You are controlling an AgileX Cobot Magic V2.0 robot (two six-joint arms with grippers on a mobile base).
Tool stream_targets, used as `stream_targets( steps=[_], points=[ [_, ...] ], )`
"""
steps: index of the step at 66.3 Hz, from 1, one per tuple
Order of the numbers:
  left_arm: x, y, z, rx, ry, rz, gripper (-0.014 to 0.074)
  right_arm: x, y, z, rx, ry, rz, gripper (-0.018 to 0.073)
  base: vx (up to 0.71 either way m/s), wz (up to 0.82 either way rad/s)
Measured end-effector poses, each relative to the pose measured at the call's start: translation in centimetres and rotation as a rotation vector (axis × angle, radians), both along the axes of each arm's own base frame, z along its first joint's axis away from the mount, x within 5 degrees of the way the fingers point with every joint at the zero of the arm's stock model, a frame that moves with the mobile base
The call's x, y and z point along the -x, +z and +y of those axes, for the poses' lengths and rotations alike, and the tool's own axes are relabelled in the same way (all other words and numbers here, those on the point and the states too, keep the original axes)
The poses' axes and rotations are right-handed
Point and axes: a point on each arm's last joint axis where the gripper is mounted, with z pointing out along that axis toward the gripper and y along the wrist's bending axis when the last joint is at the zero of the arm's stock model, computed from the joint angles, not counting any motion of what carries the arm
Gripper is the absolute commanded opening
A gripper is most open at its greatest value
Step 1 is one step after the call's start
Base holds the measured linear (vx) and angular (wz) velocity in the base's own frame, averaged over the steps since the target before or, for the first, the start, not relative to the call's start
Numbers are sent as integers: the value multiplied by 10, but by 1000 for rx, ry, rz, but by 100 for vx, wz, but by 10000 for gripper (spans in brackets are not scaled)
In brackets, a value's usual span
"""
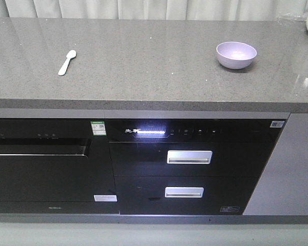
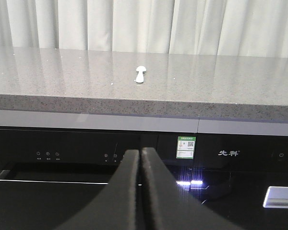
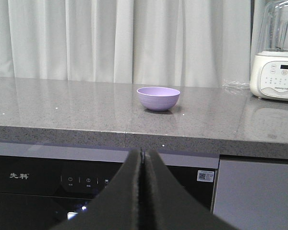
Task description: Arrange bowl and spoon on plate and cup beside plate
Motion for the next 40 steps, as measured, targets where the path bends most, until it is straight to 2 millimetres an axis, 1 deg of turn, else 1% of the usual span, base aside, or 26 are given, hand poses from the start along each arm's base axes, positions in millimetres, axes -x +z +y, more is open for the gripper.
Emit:
stream_targets(
  steps=[40],
  points=[
    [0,0,0,0,0,0,-6,0,0,0,0,0,0,-3,6,0]
  ],
)
